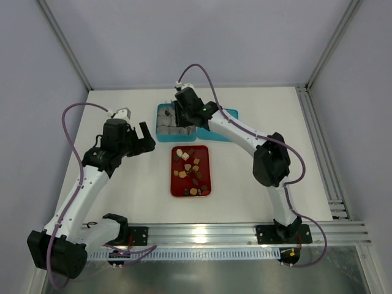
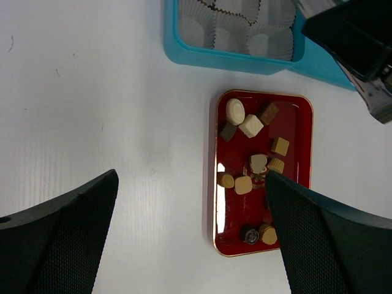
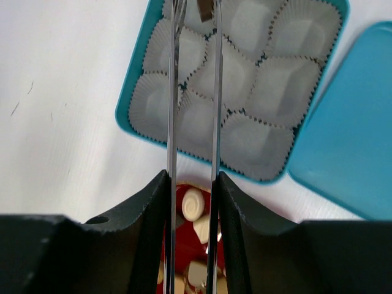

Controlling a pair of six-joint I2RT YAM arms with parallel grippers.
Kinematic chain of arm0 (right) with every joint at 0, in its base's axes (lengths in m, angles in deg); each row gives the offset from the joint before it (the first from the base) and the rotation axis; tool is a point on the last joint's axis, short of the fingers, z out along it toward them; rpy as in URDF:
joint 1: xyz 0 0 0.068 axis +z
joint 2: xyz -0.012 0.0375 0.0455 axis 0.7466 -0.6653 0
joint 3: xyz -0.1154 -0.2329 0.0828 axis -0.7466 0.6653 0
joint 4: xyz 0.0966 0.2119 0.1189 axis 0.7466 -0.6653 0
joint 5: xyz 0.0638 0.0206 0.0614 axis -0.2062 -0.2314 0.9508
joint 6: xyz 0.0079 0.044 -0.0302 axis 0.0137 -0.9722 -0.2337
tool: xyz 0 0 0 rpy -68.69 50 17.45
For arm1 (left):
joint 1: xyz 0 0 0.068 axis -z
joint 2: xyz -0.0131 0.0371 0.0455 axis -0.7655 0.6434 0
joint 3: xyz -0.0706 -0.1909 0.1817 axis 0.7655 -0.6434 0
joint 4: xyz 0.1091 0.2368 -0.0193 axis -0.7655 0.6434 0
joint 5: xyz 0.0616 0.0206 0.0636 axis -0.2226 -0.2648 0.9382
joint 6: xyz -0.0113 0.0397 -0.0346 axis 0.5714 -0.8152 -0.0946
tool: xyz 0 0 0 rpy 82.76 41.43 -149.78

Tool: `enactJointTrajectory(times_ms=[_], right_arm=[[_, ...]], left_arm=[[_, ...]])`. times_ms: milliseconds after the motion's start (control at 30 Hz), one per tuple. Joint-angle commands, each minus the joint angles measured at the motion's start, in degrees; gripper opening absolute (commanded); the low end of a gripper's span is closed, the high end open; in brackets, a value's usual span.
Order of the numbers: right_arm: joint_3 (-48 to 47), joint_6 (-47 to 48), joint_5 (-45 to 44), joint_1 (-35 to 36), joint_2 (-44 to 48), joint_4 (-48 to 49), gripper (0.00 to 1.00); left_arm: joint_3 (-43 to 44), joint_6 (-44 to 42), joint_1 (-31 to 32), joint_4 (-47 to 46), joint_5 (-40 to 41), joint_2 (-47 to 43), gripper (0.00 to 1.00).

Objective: Pack the chocolate

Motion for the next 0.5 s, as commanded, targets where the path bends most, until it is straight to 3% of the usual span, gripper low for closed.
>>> enactJointTrajectory(times_ms=[0, 367, 467], right_arm=[[6.9, 0.4, -1.9, 0.2, 14.2, 1.6, 0.39], [37.7, -5.6, -2.8, 5.3, 39.8, -2.8, 0.39], [42.4, -8.4, -2.6, 7.2, 46.0, -5.2, 0.39]], left_arm=[[0.0, -1.2, -0.3, -0.5, 1.4, -1.5, 1.0], [0.1, -1.1, -0.4, -0.5, 0.6, -1.3, 1.0], [0.3, -1.2, -0.4, -0.6, 0.3, -1.1, 1.0]])
